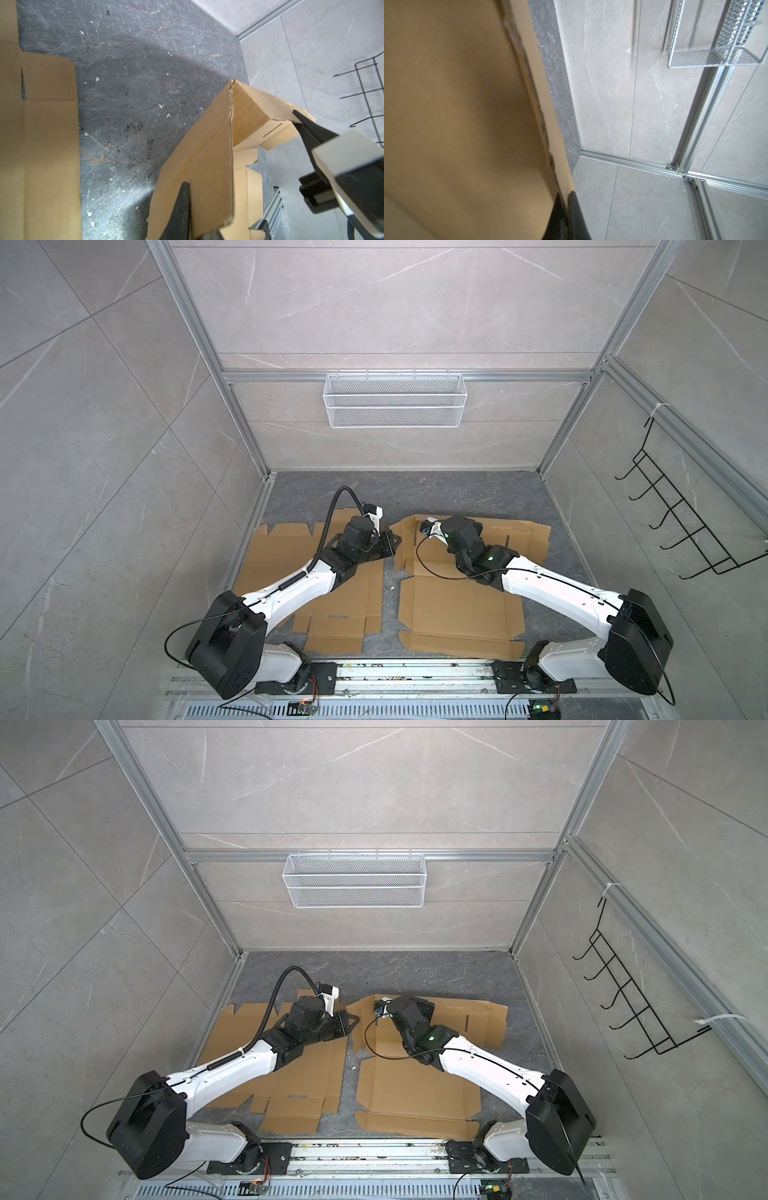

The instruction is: Fold the paper box

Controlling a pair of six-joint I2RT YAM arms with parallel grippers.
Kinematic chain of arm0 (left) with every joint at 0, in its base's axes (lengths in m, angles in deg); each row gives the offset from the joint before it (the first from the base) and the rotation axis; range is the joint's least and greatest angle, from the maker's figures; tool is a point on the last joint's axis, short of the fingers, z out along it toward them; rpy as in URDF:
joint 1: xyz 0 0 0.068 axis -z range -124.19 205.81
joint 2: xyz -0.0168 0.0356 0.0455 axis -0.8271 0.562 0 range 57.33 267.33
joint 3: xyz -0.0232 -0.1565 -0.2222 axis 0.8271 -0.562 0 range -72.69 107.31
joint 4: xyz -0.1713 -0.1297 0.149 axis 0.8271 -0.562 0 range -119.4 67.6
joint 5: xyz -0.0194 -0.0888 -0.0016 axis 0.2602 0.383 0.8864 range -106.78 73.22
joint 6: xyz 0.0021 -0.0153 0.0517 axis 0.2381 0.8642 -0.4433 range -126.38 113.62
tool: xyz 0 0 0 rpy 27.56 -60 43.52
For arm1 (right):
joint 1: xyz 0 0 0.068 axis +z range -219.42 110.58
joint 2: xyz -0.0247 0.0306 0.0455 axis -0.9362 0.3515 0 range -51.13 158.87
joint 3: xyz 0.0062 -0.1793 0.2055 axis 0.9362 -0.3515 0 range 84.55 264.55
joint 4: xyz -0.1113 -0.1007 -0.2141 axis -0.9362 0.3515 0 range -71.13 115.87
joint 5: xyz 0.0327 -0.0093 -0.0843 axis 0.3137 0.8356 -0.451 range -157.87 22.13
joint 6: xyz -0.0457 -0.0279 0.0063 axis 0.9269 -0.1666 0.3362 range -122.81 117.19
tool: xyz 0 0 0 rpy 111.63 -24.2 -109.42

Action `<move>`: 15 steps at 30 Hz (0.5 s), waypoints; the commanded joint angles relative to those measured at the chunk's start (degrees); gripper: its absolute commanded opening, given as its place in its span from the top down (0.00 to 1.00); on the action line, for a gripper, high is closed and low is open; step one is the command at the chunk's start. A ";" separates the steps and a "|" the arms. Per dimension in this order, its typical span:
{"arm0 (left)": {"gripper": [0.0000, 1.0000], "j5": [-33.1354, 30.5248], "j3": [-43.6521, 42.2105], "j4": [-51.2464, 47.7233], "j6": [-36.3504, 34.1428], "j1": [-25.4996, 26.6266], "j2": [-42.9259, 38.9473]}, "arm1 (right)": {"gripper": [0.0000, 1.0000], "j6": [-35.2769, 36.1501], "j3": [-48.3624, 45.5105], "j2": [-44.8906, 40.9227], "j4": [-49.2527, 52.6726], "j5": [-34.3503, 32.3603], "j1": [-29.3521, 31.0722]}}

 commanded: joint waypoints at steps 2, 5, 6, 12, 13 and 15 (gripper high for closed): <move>0.93 -3.50 -2.33 5.39 -1.72 4.15 -2.85 | 1.00 -0.55 -3.65 -4.78 -0.87 -1.61 -0.90; 0.93 -5.71 -3.72 6.80 1.09 5.91 -2.46 | 1.00 -2.74 -4.31 -5.93 0.85 -3.39 -0.89; 0.93 -6.30 -3.93 7.11 2.19 6.33 -2.27 | 1.00 -3.19 -4.61 -6.11 1.03 -3.74 -0.93; 0.92 -12.25 -0.26 3.61 -0.80 7.64 -2.26 | 1.00 -5.80 -5.32 -3.80 -4.50 -6.93 -1.05; 0.93 -12.68 1.68 1.60 -3.26 6.85 -1.98 | 1.00 -6.39 -3.81 -2.19 -4.60 -7.21 -1.05; 0.93 -11.24 5.56 -1.24 -6.51 4.55 -0.49 | 1.00 -7.33 0.27 1.07 -4.74 -7.54 -1.87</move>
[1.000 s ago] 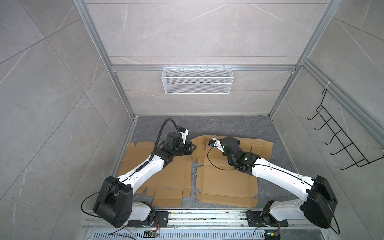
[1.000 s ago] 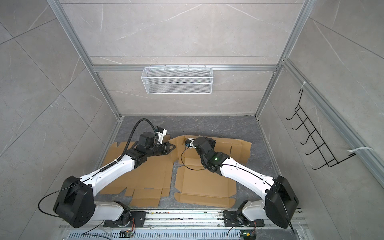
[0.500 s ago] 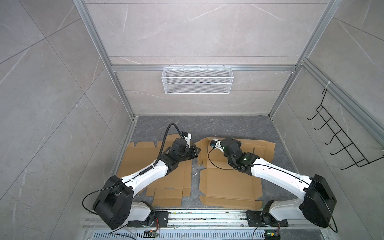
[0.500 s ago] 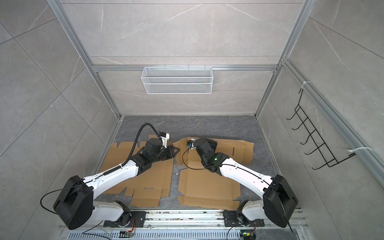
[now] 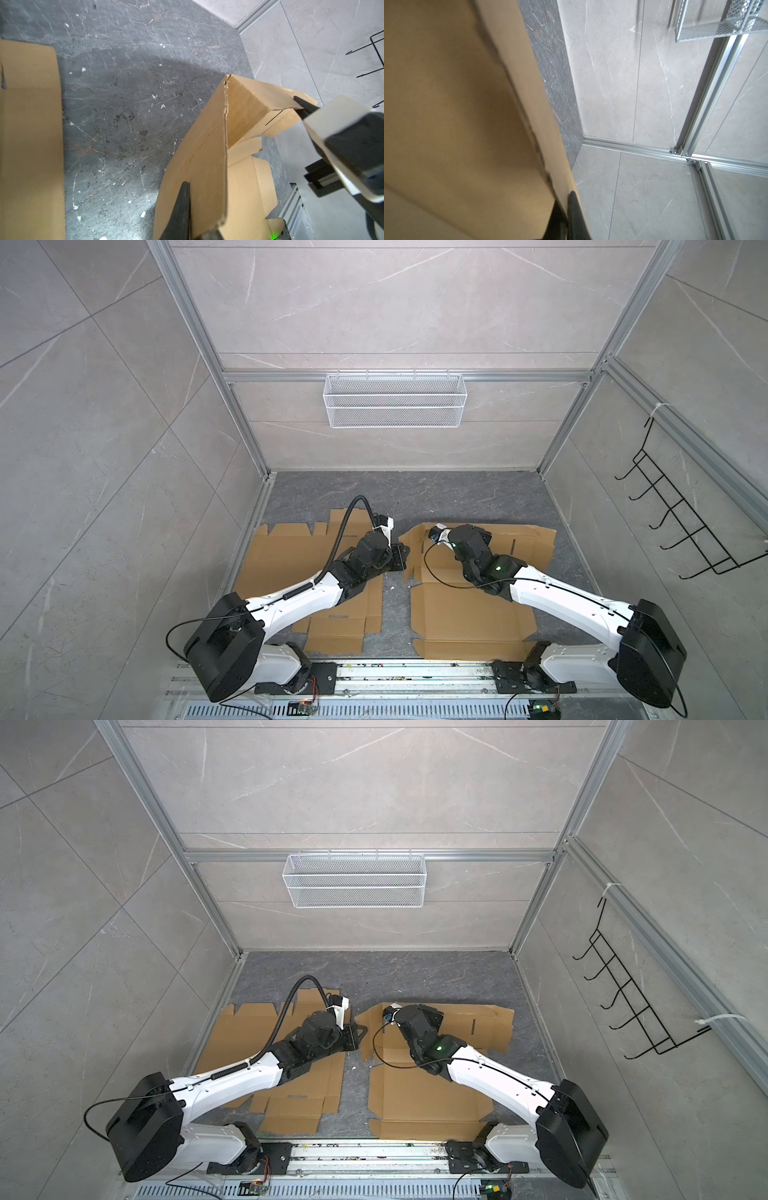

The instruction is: Fold the paper box

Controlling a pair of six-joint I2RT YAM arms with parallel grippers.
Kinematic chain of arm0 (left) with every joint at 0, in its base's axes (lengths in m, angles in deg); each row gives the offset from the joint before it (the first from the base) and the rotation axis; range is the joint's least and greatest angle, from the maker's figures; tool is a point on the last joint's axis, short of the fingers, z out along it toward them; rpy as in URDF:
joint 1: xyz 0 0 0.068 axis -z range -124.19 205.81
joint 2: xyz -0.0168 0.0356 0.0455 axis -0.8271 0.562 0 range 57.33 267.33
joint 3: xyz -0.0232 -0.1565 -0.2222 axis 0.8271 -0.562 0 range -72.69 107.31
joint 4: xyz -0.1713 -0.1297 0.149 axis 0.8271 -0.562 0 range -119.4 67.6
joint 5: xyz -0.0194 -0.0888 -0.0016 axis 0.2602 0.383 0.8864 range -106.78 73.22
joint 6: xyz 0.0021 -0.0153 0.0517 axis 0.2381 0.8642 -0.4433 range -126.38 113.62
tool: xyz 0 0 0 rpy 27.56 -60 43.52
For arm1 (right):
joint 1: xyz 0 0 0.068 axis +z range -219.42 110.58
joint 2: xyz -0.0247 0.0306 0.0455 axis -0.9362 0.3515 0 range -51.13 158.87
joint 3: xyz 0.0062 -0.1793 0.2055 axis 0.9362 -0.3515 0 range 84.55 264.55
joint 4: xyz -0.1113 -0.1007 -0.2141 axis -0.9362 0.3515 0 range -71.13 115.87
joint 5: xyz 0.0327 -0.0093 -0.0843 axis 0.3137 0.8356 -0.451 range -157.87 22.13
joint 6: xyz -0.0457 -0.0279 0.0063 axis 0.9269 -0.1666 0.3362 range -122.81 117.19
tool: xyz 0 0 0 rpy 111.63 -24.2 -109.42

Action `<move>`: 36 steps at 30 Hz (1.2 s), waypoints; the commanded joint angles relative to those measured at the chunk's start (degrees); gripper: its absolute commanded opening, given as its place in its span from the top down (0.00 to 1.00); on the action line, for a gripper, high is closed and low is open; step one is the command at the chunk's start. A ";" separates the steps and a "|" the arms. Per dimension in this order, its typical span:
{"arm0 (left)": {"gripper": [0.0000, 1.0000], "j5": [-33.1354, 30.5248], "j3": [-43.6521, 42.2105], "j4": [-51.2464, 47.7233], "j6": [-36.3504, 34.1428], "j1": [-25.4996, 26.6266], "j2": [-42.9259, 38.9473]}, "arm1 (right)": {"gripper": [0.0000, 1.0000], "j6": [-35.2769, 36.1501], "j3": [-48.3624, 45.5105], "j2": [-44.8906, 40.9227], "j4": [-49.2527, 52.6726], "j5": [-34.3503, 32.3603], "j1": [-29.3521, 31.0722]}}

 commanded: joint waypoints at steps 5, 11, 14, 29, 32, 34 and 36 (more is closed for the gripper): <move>0.93 4.25 15.49 -4.49 -8.92 -8.60 7.41 | 1.00 -6.34 15.50 11.96 -3.57 -3.08 -6.25; 0.93 6.38 25.28 -5.87 -12.14 -10.36 17.23 | 1.00 -9.40 21.03 17.38 -2.48 -1.87 -9.34; 0.93 8.18 24.25 -2.89 -9.14 -10.58 20.55 | 1.00 -11.09 18.65 17.93 -2.88 -3.68 -9.52; 0.90 5.69 20.05 3.41 8.59 -3.44 21.79 | 1.00 -20.57 9.11 17.27 -2.53 -9.76 -10.31; 0.89 5.59 17.77 4.17 9.85 -2.56 21.69 | 1.00 -21.38 8.70 17.03 -2.62 -9.54 -10.33; 0.89 5.52 15.81 5.45 10.79 -2.58 21.43 | 1.00 -21.19 8.10 16.78 -3.61 -9.88 -10.44; 0.89 5.70 14.64 6.61 10.80 -2.09 21.07 | 1.00 -21.30 7.41 15.84 -4.48 -9.11 -10.45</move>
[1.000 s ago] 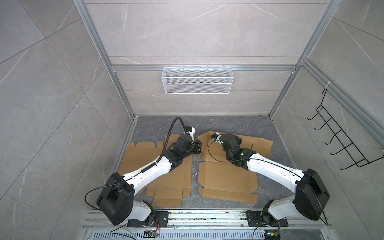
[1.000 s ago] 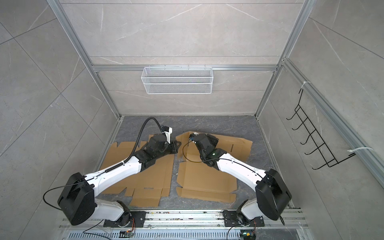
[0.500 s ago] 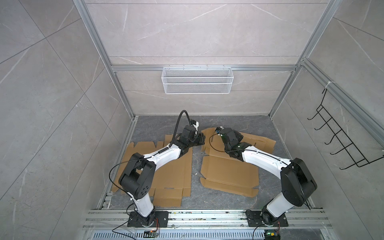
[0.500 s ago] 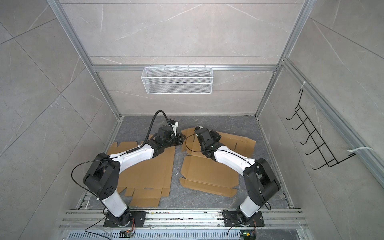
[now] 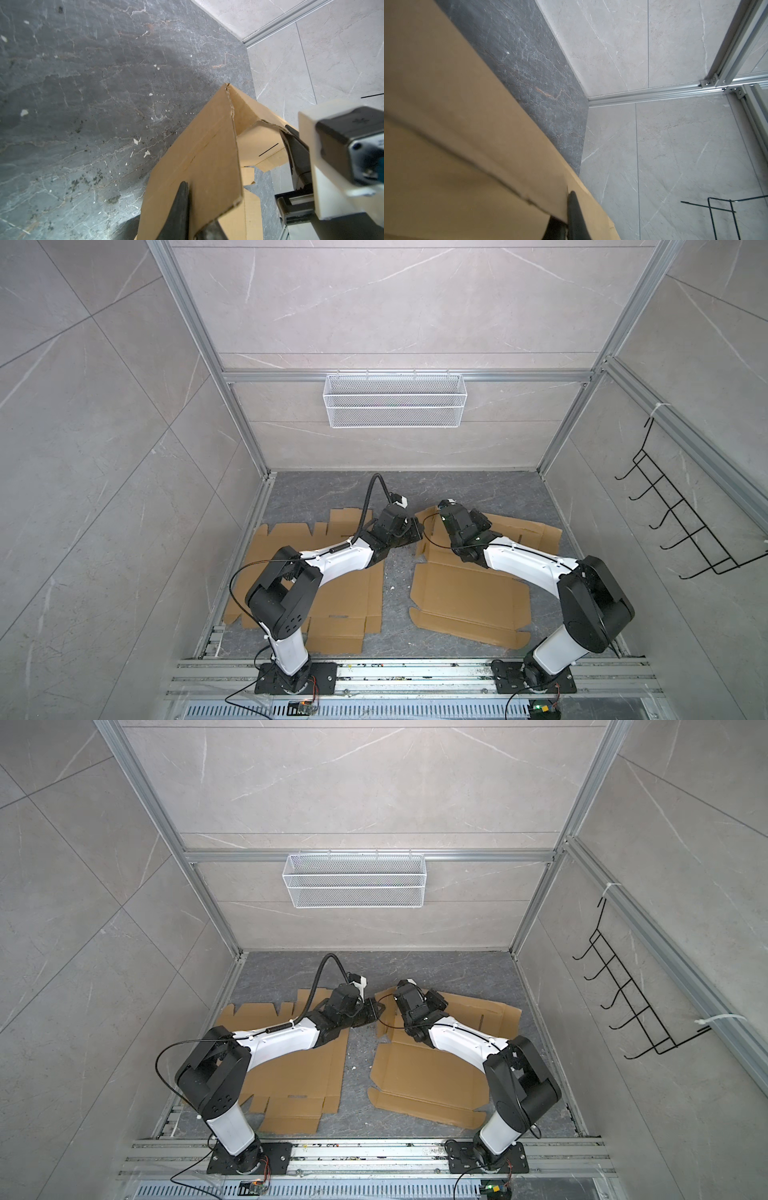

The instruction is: Fold the paper box

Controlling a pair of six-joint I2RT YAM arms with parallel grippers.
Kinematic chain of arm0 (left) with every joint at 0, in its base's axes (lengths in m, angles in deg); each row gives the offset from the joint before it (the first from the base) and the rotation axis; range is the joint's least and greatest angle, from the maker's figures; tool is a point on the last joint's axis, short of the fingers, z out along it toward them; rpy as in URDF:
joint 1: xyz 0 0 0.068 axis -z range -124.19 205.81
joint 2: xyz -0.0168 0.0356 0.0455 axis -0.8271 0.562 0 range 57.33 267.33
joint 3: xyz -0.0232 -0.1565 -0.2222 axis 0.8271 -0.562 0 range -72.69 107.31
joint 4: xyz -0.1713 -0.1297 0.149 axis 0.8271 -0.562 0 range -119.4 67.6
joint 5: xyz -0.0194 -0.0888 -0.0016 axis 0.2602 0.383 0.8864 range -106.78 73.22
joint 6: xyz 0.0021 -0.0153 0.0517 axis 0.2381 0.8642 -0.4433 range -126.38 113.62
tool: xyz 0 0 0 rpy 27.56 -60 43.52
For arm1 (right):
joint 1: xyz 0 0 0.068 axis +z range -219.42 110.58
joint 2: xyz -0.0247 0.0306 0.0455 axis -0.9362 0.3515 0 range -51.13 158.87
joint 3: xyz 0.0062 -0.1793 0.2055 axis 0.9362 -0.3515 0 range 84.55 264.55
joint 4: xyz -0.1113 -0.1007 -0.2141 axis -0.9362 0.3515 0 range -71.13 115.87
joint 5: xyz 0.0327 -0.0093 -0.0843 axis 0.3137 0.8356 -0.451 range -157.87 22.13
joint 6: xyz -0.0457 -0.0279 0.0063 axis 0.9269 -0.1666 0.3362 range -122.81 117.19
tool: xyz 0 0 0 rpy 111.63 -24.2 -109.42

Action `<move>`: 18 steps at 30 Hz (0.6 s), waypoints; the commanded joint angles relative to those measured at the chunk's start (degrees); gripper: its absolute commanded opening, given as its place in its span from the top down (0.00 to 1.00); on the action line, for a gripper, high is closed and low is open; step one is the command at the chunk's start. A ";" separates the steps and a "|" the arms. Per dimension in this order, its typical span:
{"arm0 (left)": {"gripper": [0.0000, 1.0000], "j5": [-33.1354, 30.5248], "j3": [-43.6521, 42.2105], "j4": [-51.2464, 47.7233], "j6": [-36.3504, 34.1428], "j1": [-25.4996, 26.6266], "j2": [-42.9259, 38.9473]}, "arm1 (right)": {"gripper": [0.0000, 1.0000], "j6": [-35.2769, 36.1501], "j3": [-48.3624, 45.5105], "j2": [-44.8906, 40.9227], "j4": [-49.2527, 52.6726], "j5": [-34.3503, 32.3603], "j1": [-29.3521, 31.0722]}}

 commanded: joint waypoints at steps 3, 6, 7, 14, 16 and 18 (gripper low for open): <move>0.89 -0.87 -3.12 2.44 1.94 3.04 -3.21 | 1.00 -3.36 -3.33 -3.58 -4.14 -1.56 -0.82; 0.90 -3.28 -5.02 2.94 0.54 4.16 -4.37 | 1.00 -2.29 -6.40 -6.34 -6.92 -1.65 -0.82; 0.90 -4.17 -5.70 3.37 0.38 4.36 -4.55 | 1.00 -2.80 -6.64 -7.13 -6.64 -1.53 -0.78; 0.96 -7.58 -2.80 5.17 -4.26 0.44 -4.15 | 1.00 -3.69 -5.30 -8.43 -6.86 -0.87 0.26; 0.96 -6.14 1.05 4.45 -6.32 -1.36 -3.24 | 1.00 -1.68 -3.89 -7.79 -9.43 -1.26 0.60; 0.96 -4.78 6.01 1.54 -9.91 -2.64 -1.93 | 1.00 0.61 -2.00 -6.25 -12.74 -1.87 0.72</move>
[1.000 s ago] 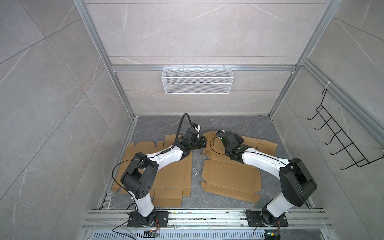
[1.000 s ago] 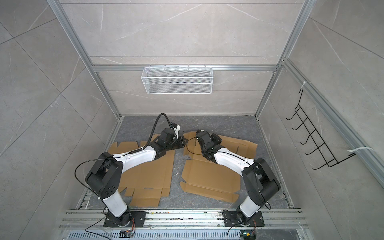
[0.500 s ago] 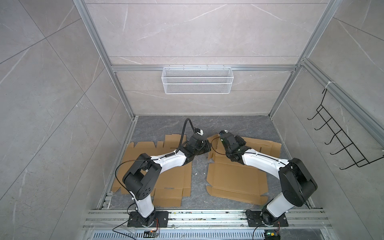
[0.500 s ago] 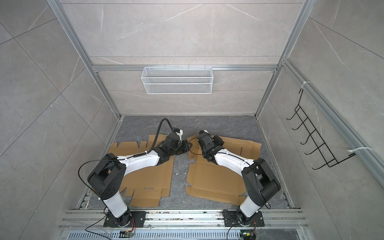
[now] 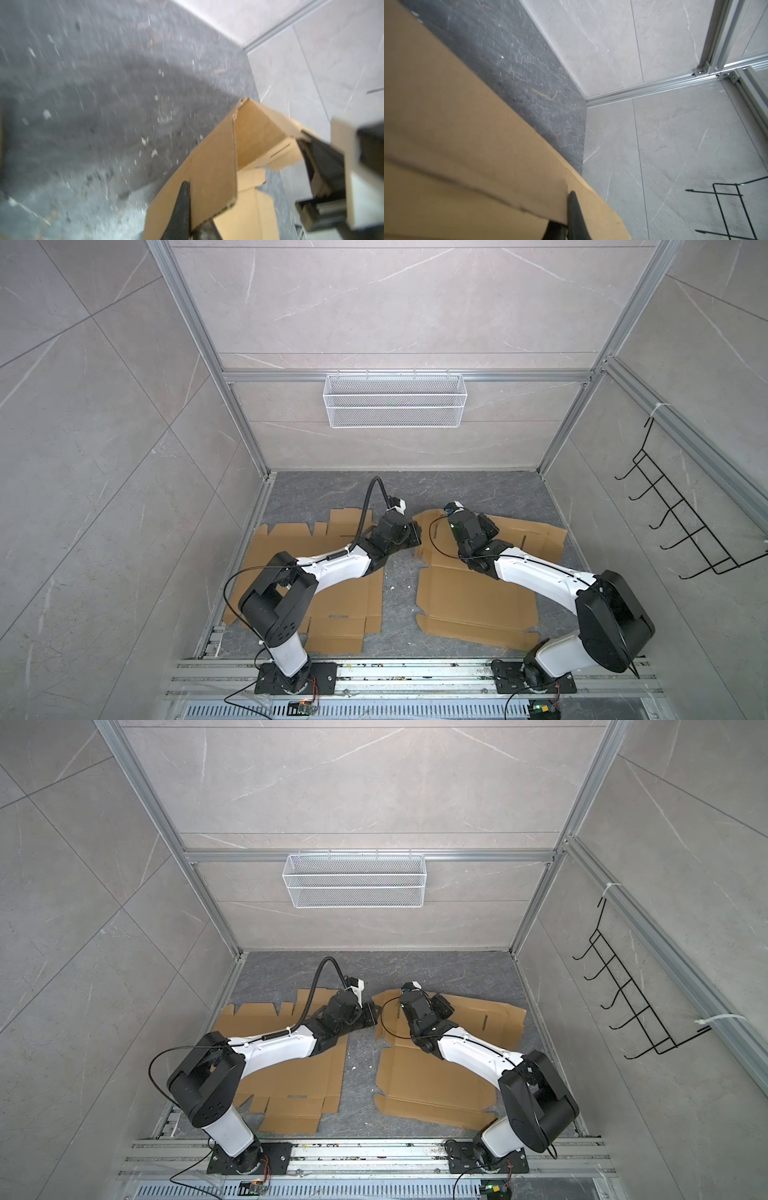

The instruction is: Fold the paper box

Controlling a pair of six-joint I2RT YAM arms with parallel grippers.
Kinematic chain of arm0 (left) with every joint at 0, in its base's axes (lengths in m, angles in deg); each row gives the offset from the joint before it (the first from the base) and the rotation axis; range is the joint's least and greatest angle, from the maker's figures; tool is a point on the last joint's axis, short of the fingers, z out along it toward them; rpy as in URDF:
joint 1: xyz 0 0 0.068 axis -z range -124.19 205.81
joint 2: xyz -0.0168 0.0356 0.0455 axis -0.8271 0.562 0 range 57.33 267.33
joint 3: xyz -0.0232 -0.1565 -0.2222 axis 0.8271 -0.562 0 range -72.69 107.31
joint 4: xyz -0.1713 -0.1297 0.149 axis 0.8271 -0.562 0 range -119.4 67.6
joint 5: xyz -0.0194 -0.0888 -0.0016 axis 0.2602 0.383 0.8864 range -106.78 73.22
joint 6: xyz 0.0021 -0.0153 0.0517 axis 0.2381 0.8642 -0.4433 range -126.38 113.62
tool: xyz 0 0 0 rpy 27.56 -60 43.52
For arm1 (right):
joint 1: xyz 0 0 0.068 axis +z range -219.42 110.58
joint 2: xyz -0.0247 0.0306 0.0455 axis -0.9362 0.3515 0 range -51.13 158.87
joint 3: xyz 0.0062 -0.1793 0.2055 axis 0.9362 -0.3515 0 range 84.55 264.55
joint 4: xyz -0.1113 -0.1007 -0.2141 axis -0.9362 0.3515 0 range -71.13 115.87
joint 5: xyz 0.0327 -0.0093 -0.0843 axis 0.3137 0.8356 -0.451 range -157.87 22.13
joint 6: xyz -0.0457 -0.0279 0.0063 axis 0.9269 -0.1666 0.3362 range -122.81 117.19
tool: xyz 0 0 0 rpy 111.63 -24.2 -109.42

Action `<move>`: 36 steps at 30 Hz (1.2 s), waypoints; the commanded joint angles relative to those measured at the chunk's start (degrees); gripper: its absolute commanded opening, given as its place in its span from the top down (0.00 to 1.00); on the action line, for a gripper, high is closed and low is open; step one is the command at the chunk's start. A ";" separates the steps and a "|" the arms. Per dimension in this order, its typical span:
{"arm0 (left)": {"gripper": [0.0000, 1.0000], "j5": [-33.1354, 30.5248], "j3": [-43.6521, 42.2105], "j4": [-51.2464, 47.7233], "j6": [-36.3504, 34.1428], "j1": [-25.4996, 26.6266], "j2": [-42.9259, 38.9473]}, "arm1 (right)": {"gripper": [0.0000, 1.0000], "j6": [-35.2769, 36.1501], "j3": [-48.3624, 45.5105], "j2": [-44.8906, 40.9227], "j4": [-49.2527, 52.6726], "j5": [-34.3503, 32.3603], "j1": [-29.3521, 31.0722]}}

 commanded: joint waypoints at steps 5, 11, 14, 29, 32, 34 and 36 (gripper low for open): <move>0.96 3.59 13.47 -2.43 -11.76 -3.97 3.96 | 1.00 14.21 3.83 6.81 -28.33 -8.02 0.11; 0.96 5.15 9.25 4.83 -11.24 -5.74 7.63 | 1.00 24.05 -0.49 12.91 -51.85 -12.23 0.98; 0.95 5.63 8.19 6.33 -9.45 -5.58 9.10 | 1.00 31.92 -3.11 16.90 -64.81 -13.73 3.30; 0.91 5.41 1.36 7.01 -7.74 -4.11 6.59 | 1.00 21.30 -13.04 17.14 -56.25 -19.80 8.10; 0.91 6.04 1.00 6.73 -6.98 -4.03 5.95 | 1.00 12.80 -13.90 14.47 -46.13 -20.38 8.15; 0.91 6.58 1.81 5.48 -6.59 -4.03 5.33 | 1.00 10.15 -13.67 13.60 -42.36 -20.37 8.17; 0.91 7.37 3.64 2.83 -6.52 -3.78 4.72 | 1.00 8.86 -13.37 13.45 -40.39 -20.56 8.07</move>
